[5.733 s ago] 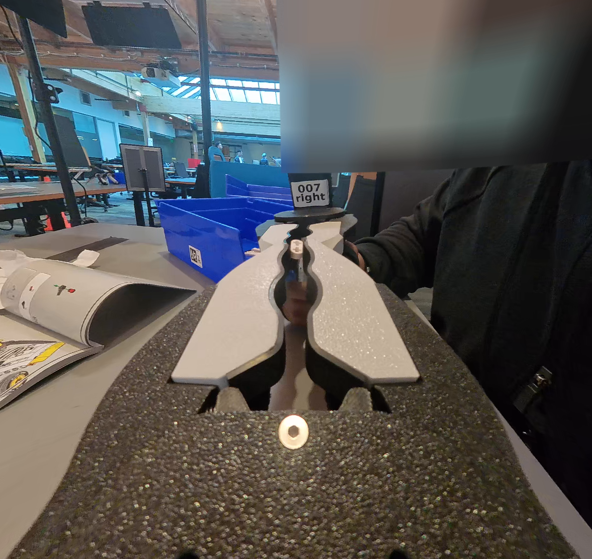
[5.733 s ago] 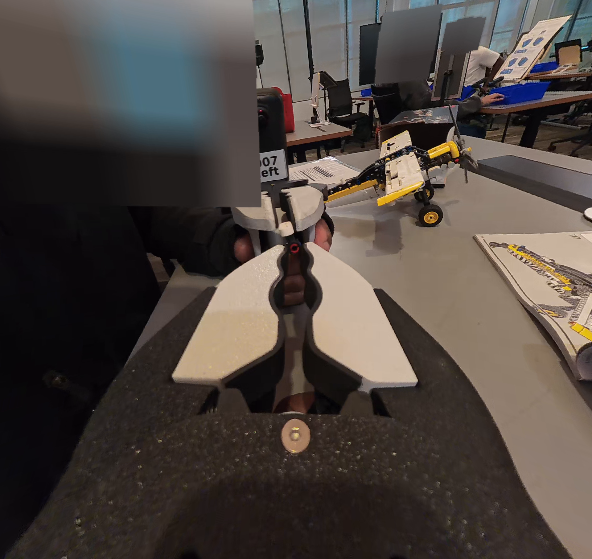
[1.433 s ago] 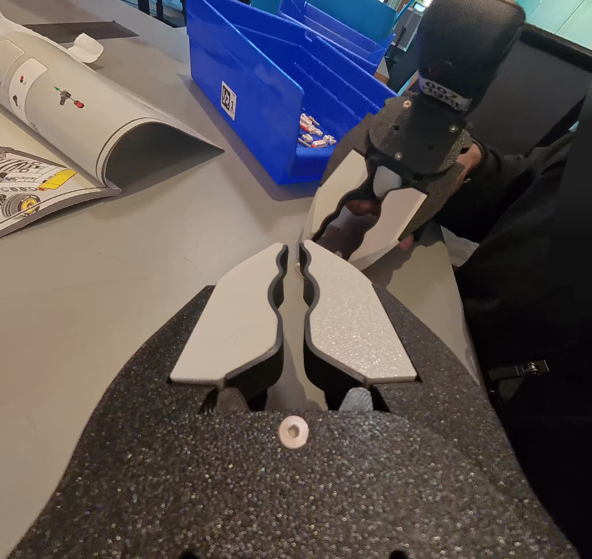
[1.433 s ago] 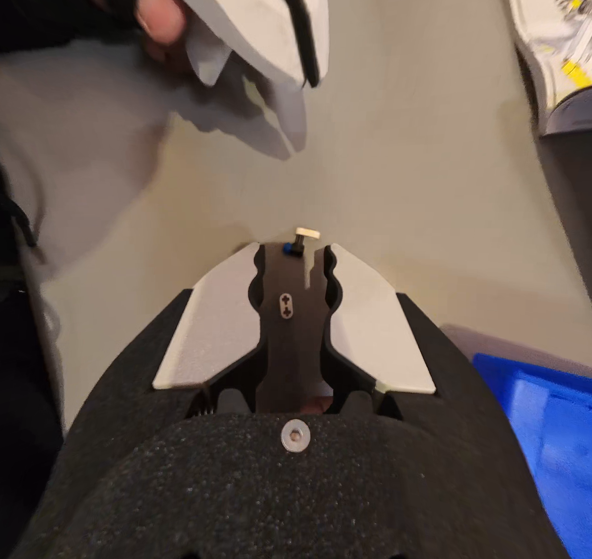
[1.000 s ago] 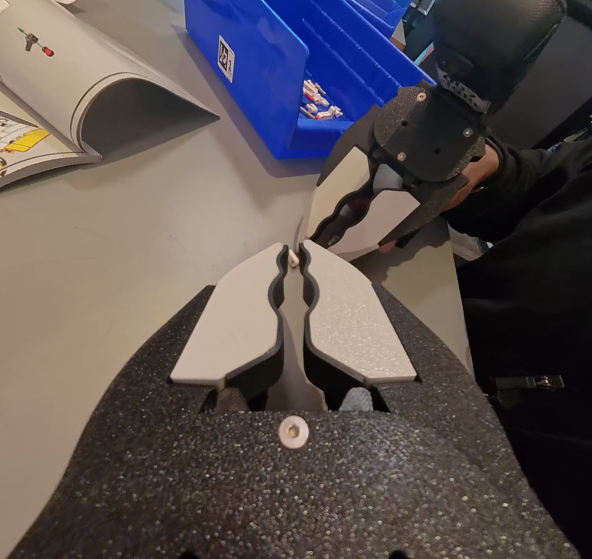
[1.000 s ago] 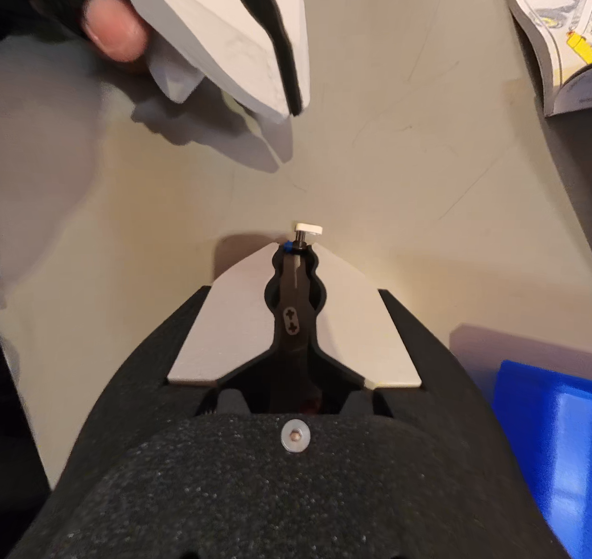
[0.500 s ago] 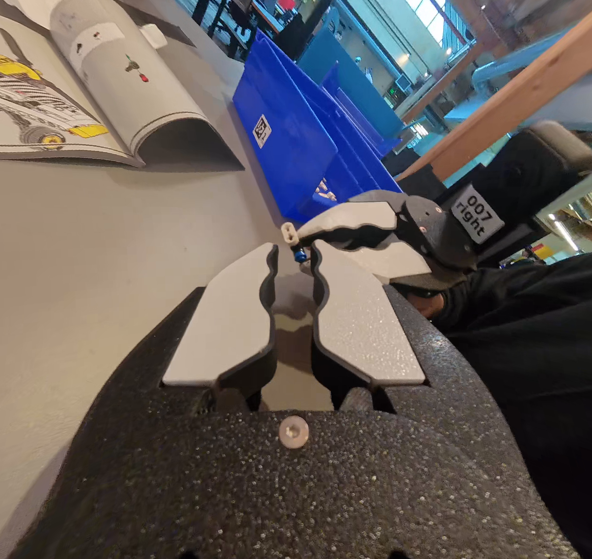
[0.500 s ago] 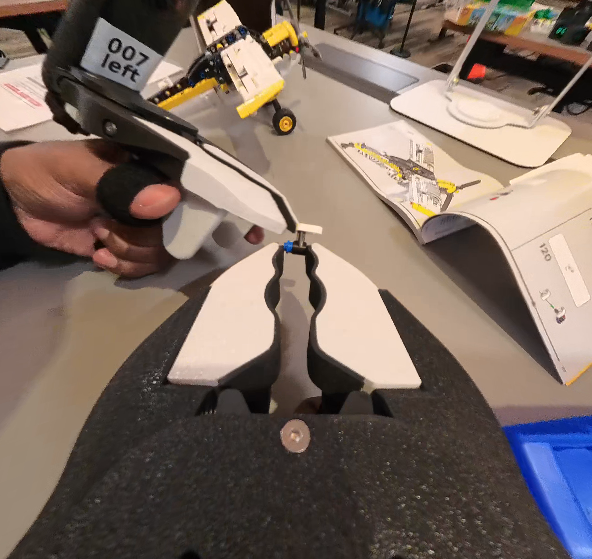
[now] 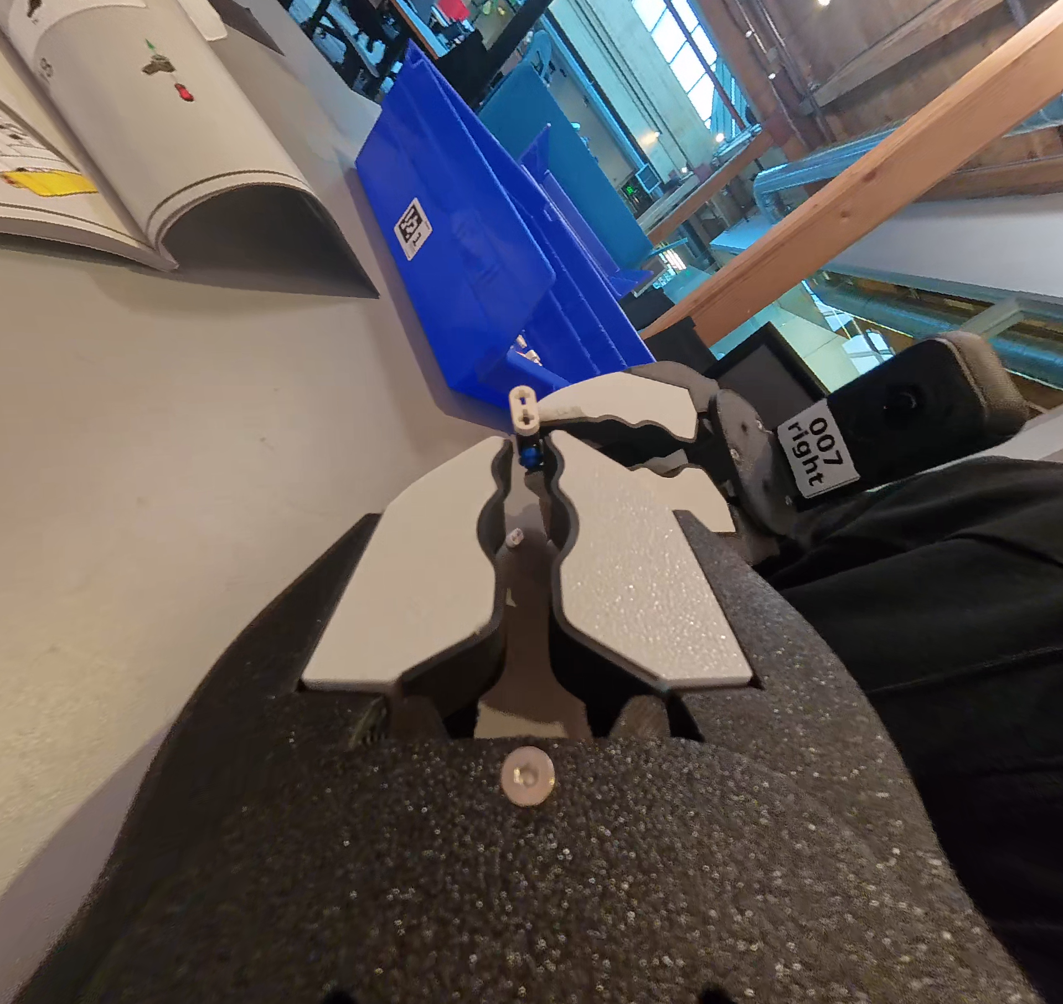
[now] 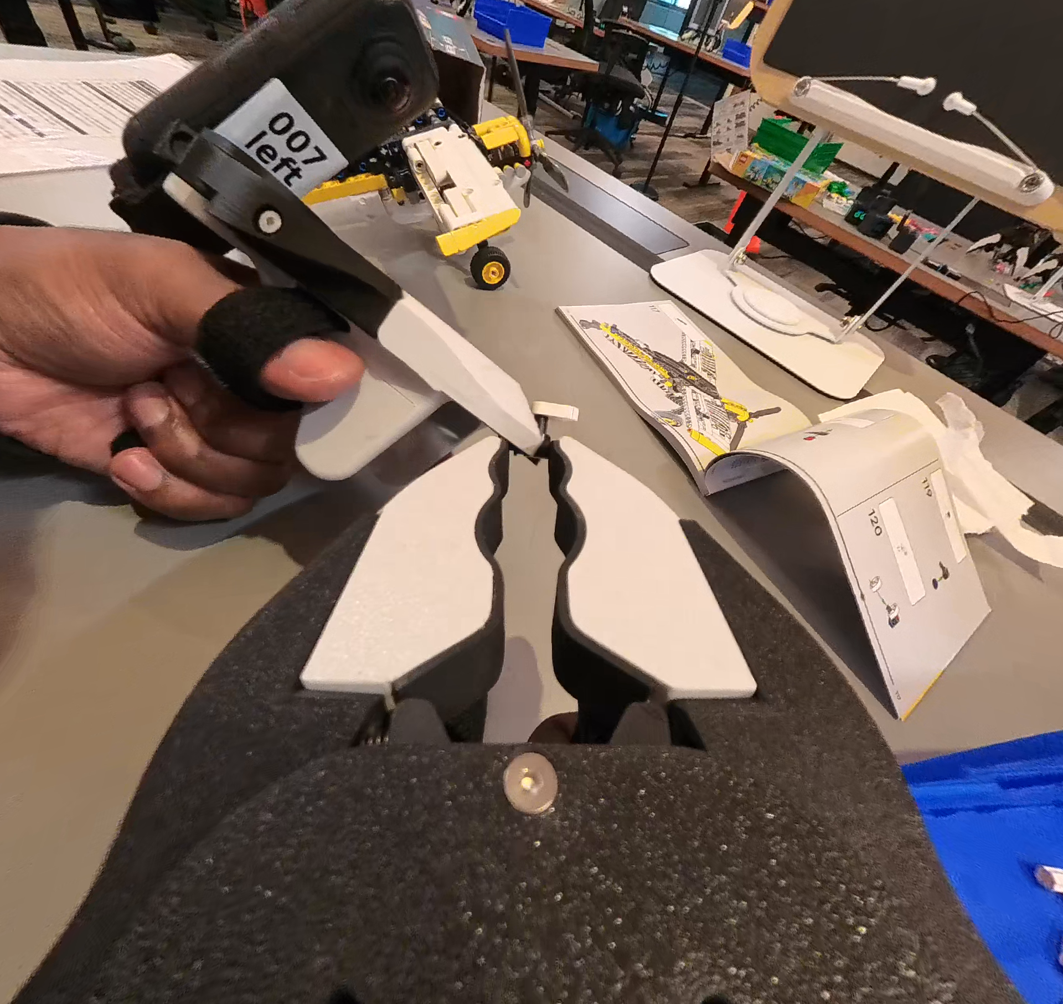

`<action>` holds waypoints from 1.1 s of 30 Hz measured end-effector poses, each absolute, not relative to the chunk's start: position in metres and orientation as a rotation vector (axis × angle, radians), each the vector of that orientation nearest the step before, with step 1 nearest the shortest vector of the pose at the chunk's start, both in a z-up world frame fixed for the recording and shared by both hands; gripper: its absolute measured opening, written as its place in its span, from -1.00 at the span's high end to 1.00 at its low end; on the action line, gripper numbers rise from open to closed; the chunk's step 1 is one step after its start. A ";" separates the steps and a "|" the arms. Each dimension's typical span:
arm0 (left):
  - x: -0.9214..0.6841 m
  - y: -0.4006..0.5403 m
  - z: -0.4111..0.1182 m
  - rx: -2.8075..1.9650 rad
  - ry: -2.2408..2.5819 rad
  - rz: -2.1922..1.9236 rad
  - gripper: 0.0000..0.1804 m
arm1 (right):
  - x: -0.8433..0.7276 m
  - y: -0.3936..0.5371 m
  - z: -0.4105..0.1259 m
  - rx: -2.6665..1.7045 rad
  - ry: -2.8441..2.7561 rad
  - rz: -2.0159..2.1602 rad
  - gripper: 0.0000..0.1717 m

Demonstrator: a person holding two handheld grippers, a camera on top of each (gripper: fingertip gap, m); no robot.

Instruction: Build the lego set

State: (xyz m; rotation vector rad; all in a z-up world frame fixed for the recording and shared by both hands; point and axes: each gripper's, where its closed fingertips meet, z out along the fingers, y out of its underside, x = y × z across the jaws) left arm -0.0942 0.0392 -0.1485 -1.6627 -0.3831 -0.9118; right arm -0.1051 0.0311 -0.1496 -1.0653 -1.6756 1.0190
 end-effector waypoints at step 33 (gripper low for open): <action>-0.072 0.011 -0.182 -2.104 0.136 -0.674 0.92 | -0.087 0.002 -0.174 0.062 -1.913 0.590 0.77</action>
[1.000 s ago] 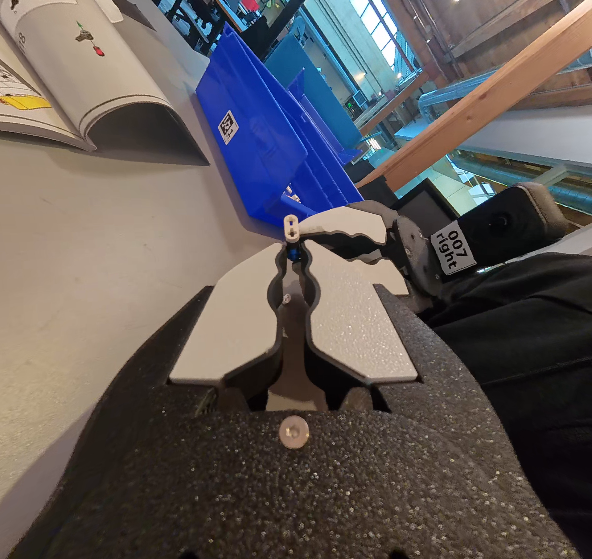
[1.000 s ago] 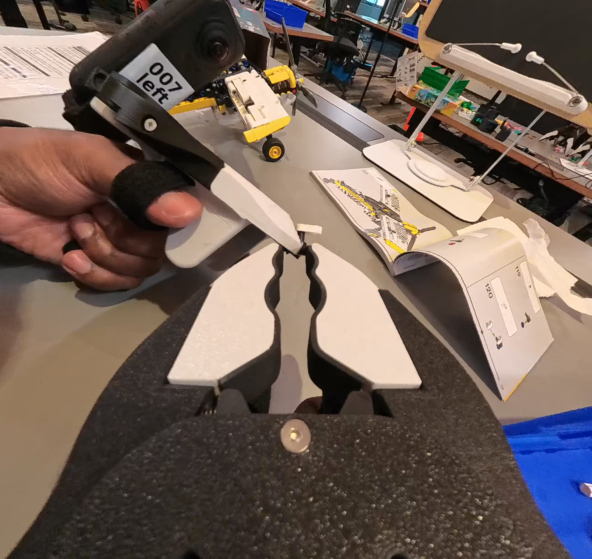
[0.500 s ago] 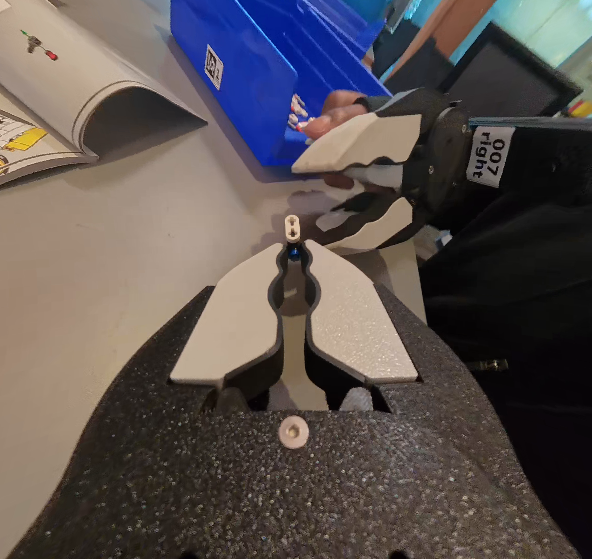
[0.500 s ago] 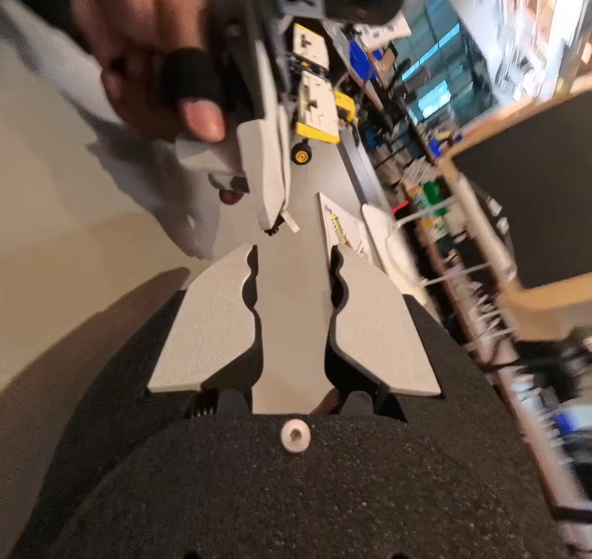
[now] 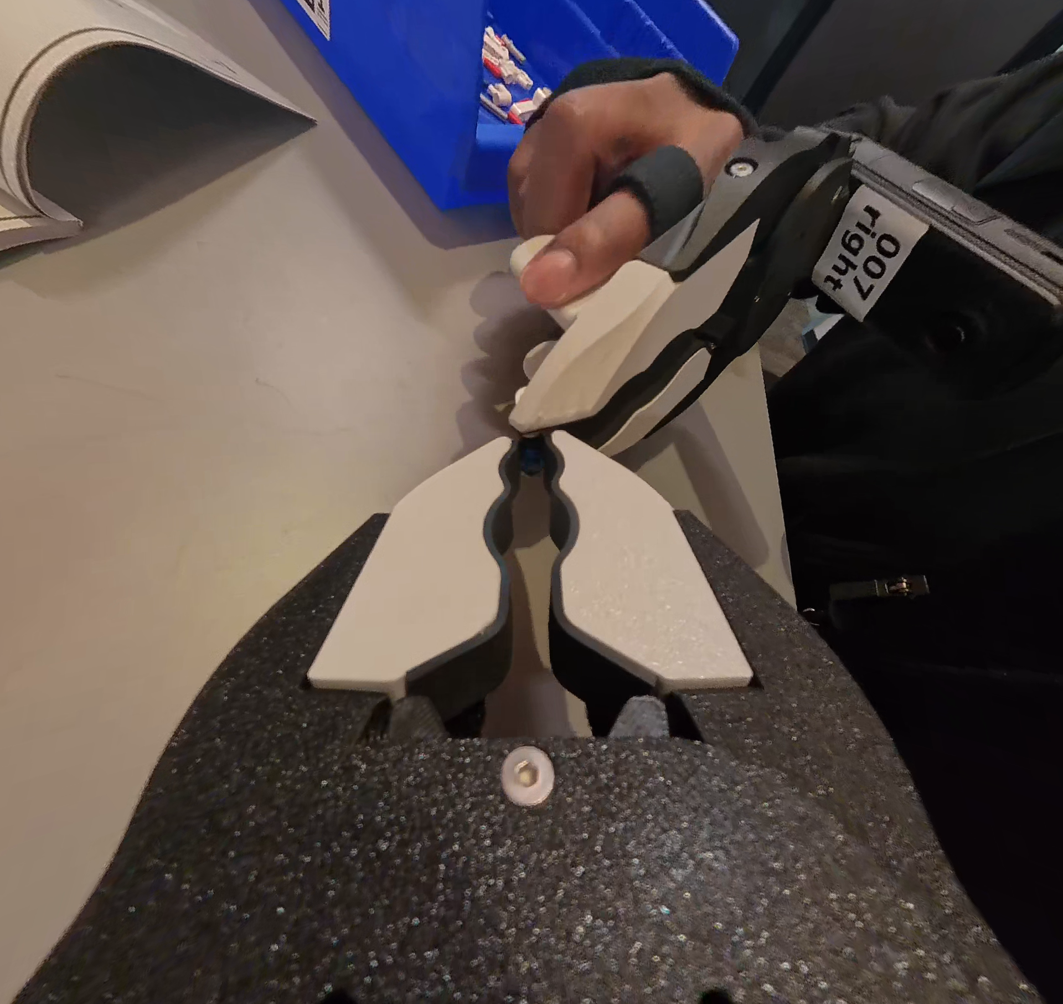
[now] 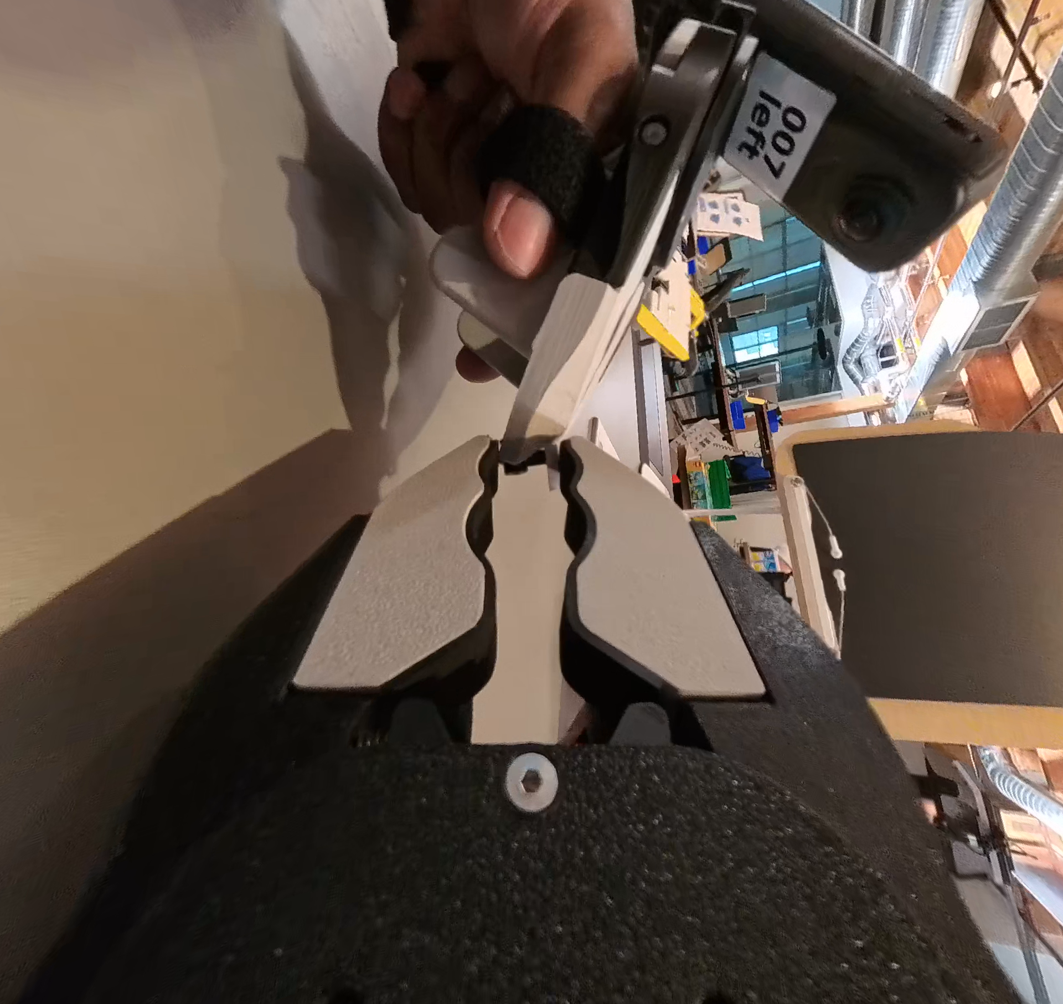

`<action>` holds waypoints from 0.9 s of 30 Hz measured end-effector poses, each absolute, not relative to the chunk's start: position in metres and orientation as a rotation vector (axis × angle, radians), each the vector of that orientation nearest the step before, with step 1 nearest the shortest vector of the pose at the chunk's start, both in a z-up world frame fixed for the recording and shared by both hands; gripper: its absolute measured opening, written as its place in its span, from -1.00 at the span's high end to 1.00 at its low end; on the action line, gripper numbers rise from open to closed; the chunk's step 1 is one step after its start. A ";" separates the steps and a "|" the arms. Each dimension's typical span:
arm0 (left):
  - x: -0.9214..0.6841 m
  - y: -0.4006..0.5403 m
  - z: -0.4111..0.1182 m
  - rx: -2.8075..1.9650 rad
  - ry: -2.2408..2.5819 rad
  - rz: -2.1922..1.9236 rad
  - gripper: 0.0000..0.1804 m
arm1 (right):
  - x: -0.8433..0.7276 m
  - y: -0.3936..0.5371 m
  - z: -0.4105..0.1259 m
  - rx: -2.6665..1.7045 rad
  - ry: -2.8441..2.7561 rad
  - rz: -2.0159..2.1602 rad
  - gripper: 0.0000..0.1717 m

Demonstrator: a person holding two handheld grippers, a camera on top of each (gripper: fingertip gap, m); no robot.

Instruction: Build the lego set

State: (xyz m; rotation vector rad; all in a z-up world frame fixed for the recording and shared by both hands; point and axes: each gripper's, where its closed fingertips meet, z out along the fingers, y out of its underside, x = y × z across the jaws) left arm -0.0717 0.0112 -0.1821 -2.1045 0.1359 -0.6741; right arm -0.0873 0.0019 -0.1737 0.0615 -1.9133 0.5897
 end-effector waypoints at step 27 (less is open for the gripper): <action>-0.087 0.021 -0.181 -2.027 -0.059 -0.752 0.79 | -0.097 0.016 -0.177 -0.287 -1.971 0.756 0.81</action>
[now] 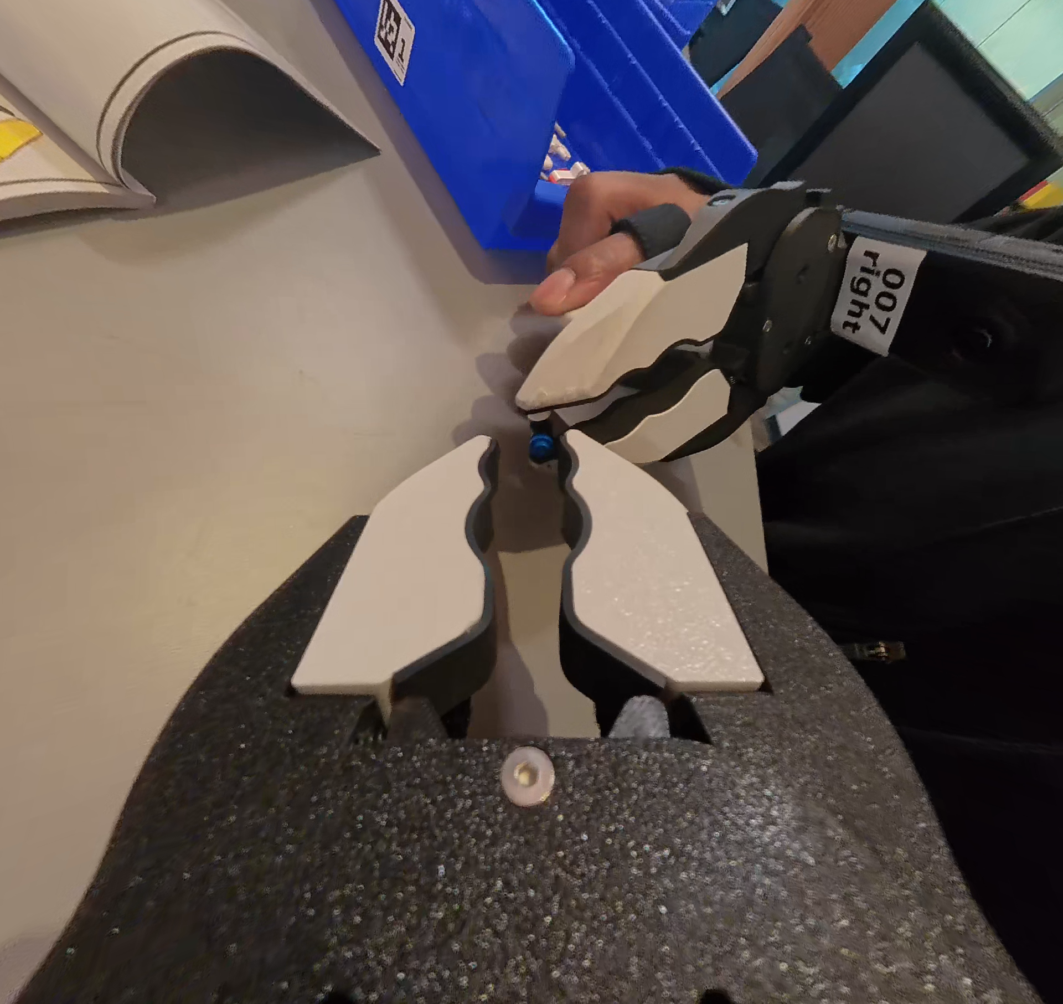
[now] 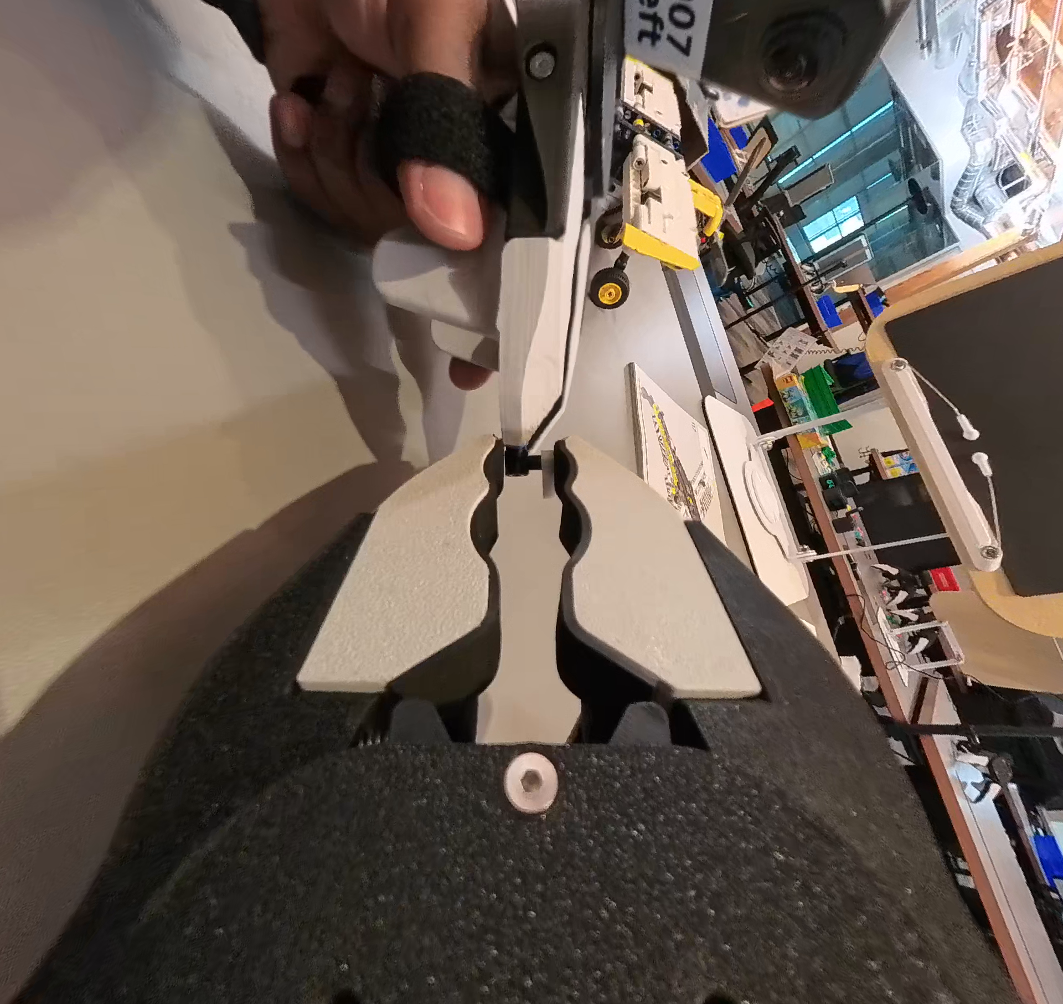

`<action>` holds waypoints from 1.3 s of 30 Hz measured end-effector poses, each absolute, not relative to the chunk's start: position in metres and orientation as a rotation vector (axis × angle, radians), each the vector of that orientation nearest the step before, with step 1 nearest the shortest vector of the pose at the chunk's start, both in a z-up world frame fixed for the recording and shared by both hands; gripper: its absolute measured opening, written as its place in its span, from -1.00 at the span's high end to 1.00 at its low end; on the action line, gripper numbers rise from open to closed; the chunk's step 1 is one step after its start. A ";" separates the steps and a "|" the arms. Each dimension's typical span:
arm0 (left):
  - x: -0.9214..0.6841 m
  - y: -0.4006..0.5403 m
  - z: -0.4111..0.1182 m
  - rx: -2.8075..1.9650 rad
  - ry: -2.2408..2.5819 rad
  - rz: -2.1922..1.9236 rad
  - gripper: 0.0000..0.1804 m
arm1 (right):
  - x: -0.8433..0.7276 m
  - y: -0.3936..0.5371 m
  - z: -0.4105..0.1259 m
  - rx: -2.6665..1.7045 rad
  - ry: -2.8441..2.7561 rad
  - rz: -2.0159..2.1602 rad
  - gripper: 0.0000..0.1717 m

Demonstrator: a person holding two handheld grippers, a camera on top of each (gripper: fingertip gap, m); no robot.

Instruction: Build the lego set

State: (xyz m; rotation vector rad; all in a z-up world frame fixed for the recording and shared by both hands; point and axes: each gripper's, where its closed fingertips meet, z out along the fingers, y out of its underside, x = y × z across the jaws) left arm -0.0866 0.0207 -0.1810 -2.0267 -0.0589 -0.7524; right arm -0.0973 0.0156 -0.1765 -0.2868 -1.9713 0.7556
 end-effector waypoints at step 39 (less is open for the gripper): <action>-0.085 0.027 -0.169 -1.905 -0.114 -0.862 0.86 | -0.100 0.029 -0.168 -0.441 -1.961 0.756 0.82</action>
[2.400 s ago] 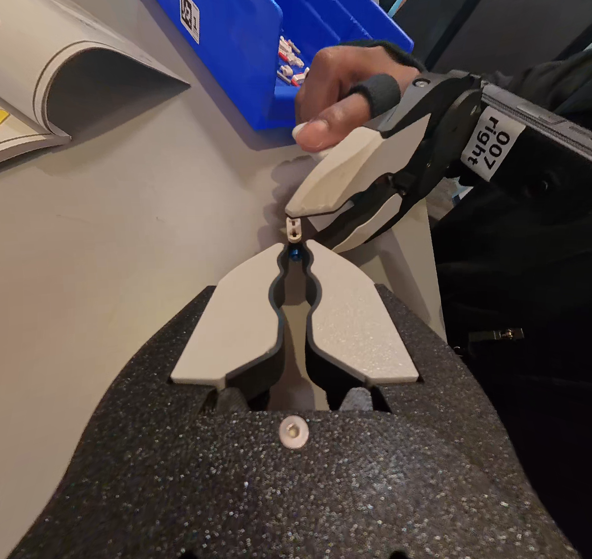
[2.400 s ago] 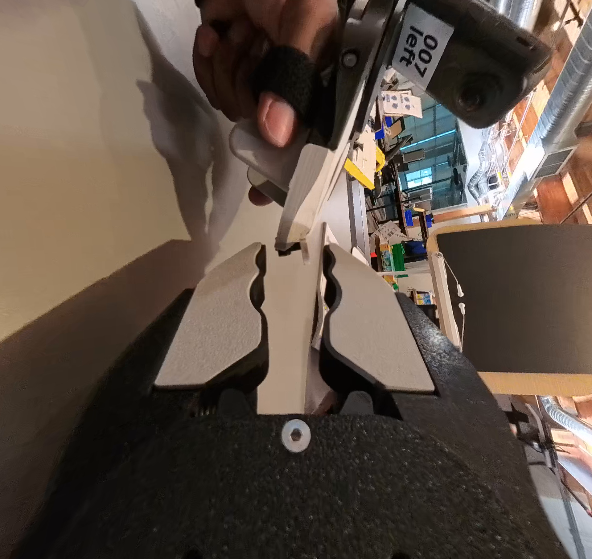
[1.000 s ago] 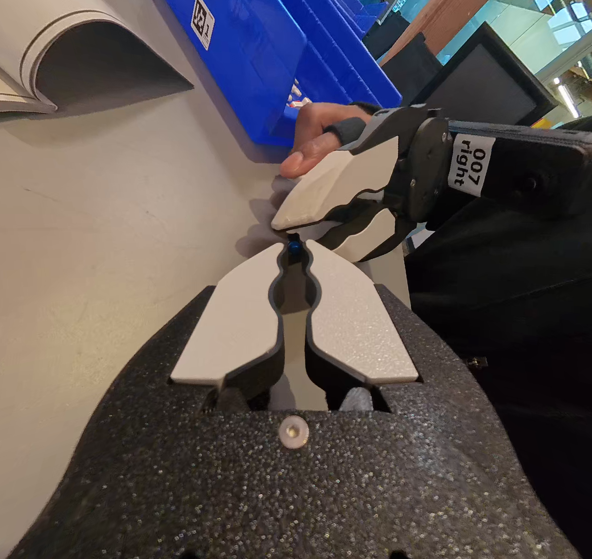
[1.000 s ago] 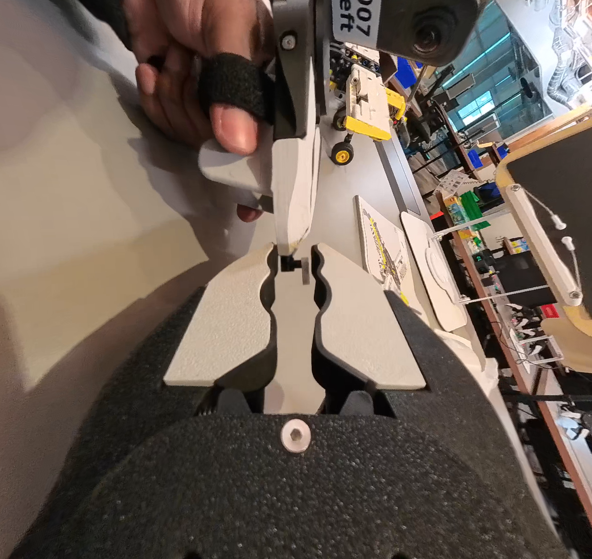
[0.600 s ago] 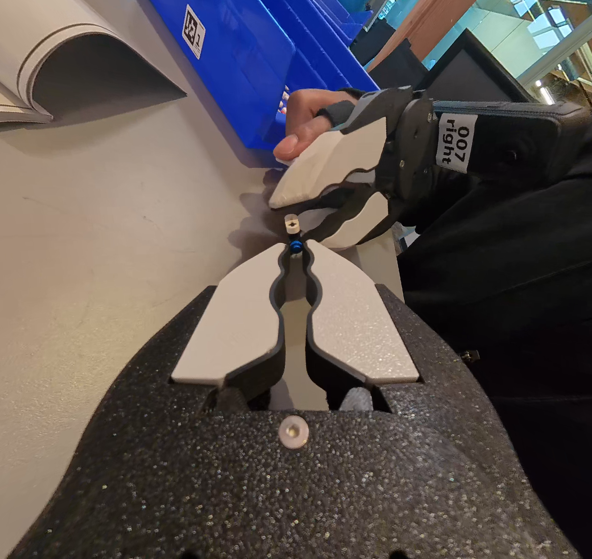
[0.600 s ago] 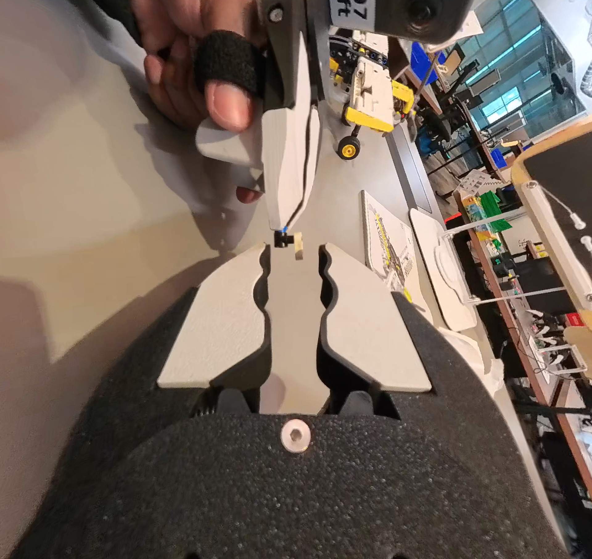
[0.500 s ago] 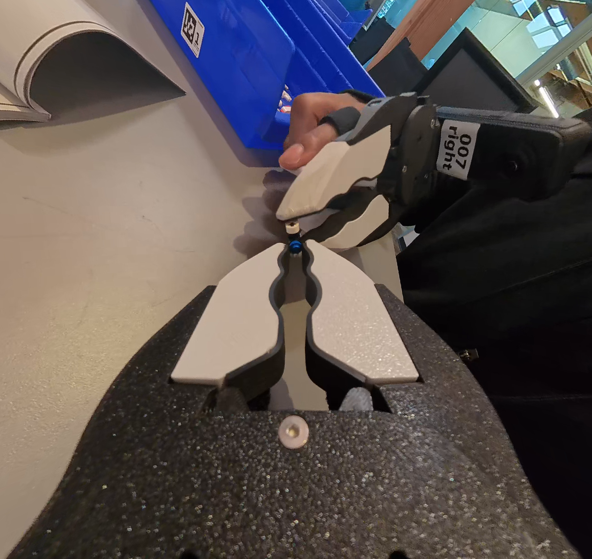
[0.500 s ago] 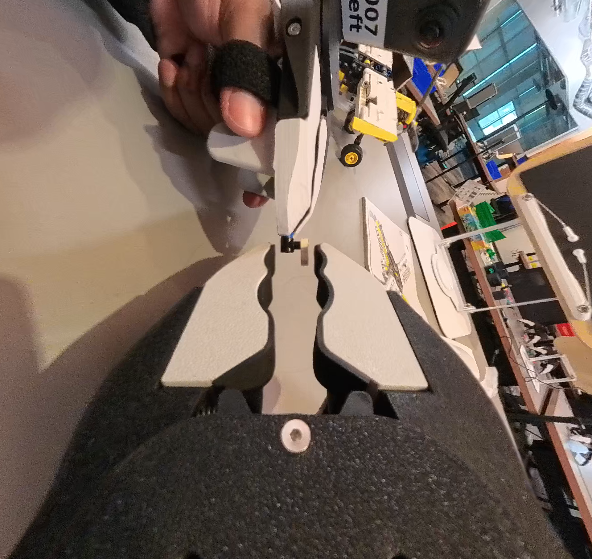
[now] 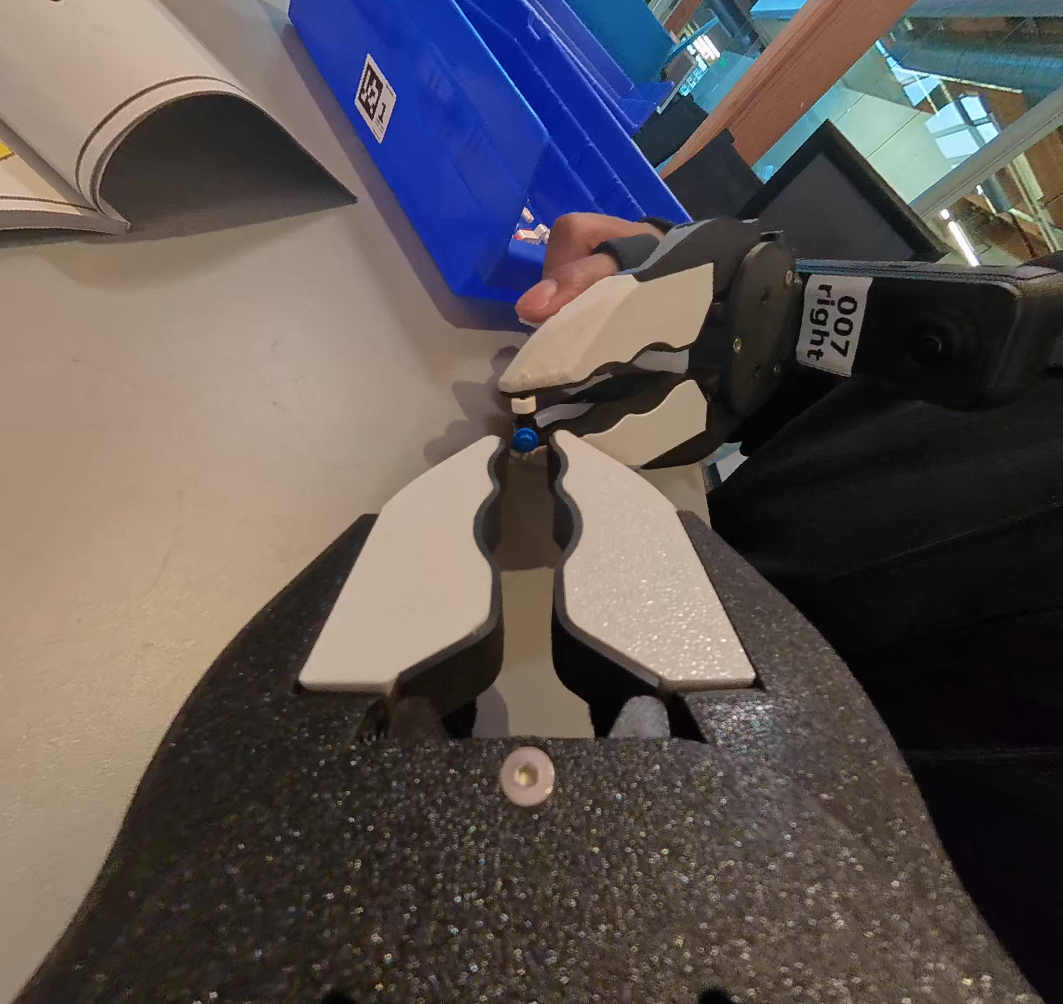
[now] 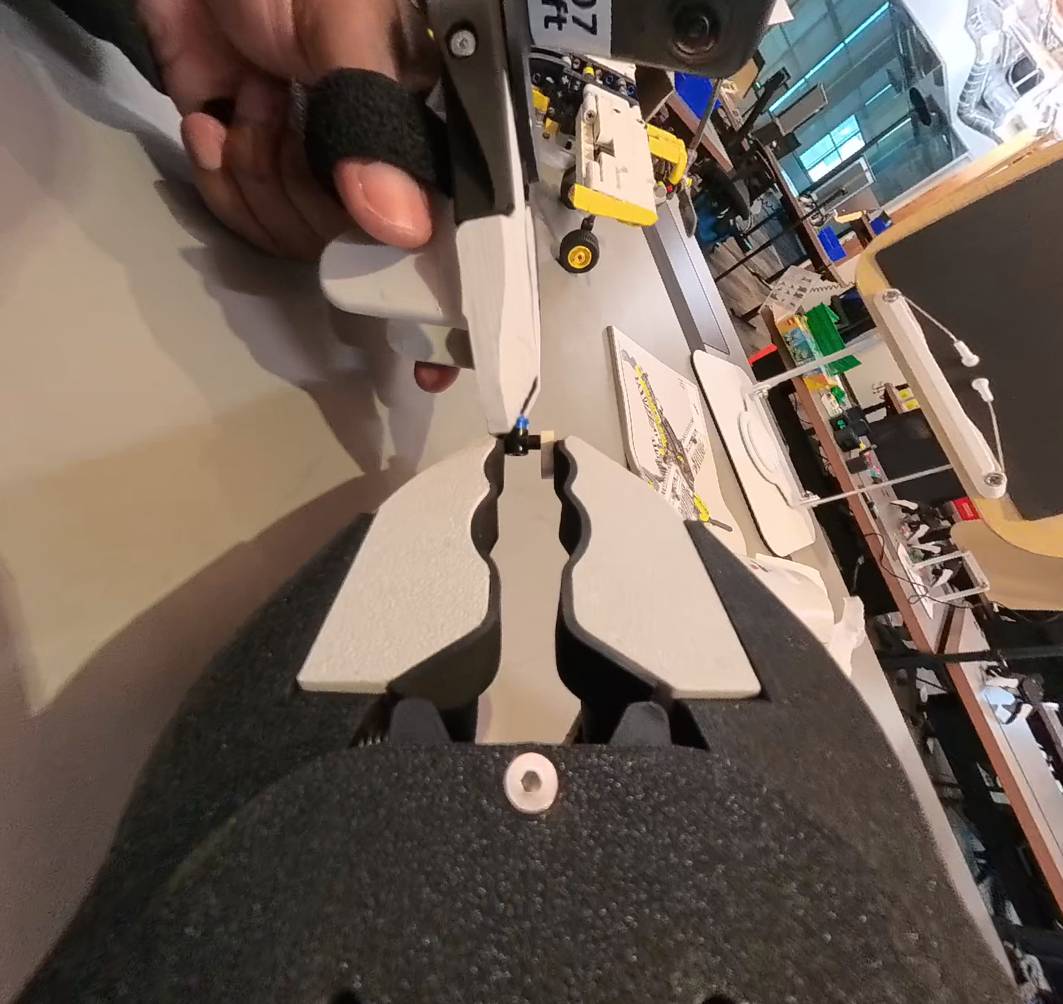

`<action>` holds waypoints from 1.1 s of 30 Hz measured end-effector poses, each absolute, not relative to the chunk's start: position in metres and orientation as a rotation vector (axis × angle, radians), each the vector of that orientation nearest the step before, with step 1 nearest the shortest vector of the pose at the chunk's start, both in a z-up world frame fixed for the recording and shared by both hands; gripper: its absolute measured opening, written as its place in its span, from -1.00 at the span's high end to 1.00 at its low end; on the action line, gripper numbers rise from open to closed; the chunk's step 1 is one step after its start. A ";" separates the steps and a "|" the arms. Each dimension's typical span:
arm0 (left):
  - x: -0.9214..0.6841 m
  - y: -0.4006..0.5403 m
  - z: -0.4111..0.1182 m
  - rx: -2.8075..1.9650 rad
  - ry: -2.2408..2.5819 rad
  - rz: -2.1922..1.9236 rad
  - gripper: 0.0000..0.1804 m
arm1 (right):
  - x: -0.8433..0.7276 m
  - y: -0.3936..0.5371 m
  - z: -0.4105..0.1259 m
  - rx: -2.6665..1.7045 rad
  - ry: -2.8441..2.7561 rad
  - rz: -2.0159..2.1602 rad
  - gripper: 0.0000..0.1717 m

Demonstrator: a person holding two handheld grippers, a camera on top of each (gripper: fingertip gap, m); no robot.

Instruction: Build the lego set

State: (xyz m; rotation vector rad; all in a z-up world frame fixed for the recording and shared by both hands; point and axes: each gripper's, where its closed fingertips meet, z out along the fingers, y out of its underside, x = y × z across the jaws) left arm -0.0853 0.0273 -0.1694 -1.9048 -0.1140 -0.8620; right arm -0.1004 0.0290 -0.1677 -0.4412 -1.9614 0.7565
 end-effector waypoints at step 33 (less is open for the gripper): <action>-0.069 0.019 -0.178 -1.946 0.362 -0.456 0.92 | -0.075 0.020 -0.171 -0.615 -2.434 1.194 0.91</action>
